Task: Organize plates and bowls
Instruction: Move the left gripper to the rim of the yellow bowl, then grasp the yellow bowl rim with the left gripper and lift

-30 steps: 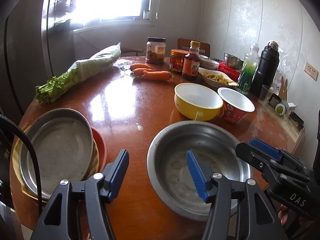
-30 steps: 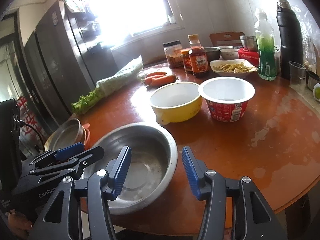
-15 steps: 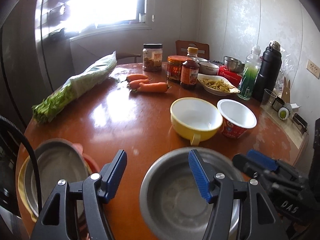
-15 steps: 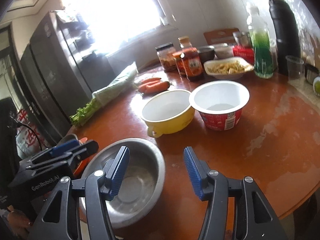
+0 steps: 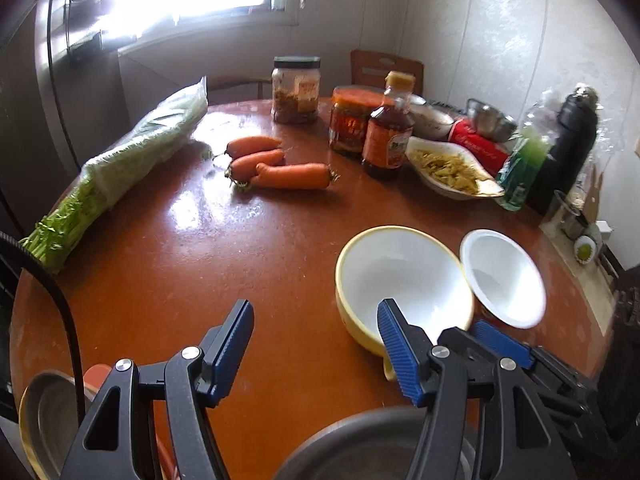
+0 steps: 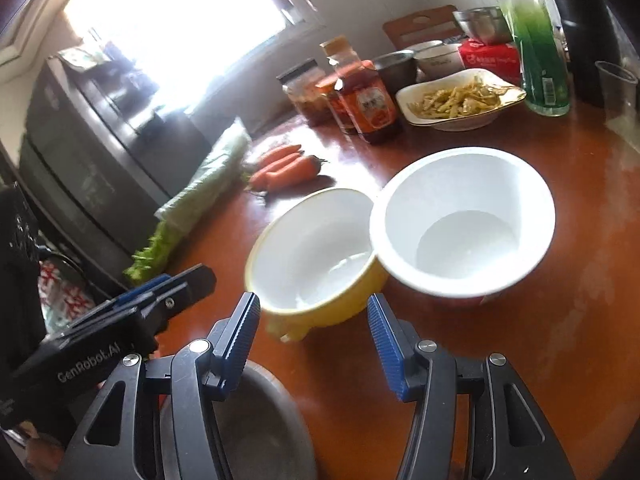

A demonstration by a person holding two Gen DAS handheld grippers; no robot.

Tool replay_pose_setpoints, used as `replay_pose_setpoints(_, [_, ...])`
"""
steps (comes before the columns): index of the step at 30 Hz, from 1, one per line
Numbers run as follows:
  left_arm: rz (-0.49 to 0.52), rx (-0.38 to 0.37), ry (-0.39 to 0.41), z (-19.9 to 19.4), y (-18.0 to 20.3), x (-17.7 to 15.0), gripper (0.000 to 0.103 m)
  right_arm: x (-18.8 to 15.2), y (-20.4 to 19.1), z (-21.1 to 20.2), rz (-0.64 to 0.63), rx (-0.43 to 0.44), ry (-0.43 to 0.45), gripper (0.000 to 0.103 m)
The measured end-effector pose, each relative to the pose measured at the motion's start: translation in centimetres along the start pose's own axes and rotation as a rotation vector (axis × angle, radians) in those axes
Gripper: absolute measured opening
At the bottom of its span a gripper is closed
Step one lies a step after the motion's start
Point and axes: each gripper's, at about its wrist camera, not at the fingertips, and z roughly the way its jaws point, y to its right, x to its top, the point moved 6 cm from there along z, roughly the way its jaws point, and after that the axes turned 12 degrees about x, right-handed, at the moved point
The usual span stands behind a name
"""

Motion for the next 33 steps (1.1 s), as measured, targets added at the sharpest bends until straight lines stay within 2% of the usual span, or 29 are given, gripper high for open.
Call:
replay_pose_setpoints(5, [-0.005, 0.015, -0.036, 2.0, 0.7, 0.6, 0.064, 1.2, 1.3, 1.3, -0.023, -0.083, -0.011, 0.056])
replay_pose_setpoints(7, [0.000, 0.015, -0.045, 2.4, 1.0, 0.7, 0.064, 1.4, 1.7, 1.7, -0.047, -0.117, -0.018, 0.051])
replay_pose_setpoints(11, [-0.002, -0.003, -0.070, 3.3, 1.7, 0.7, 0.064, 1.7, 2.3, 1.8, -0.063, -0.142, -0.011, 0.031])
replay_pose_setpoints(13, [-0.006, -0.028, -0.093, 3.8, 1.9, 0.4, 0.063, 1.7, 2.1, 1.9, -0.090, -0.148, -0.026, 0.029])
replay_pose_setpoints(16, [0.004, -0.060, -0.104, 4.1, 2.5, 0.2, 0.049, 1.7, 1.9, 2.1, -0.121, -0.160, -0.044, 0.028])
replay_pose_setpoints(17, [0.000, -0.084, -0.111, 4.1, 2.6, 0.1, 0.037, 1.7, 1.9, 2.1, -0.122, -0.162, -0.047, 0.027])
replay_pose_setpoints(18, [-0.004, -0.119, -0.123, 4.0, 2.9, -0.1, 0.034, 1.7, 1.7, 2.1, -0.124, -0.162, -0.049, 0.027])
replay_pose_setpoints(24, [-0.044, -0.115, -0.095, 3.5, 1.9, 0.1, 0.034, 1.5, 0.7, 2.6, -0.147, -0.170, -0.050, 0.027])
replay_pose_setpoints(33, [-0.073, -0.115, 0.037, -0.6, 0.5, 1.0, 0.034, 2.2, -2.0, 1.2, -0.189, -0.154, 0.005, 0.028])
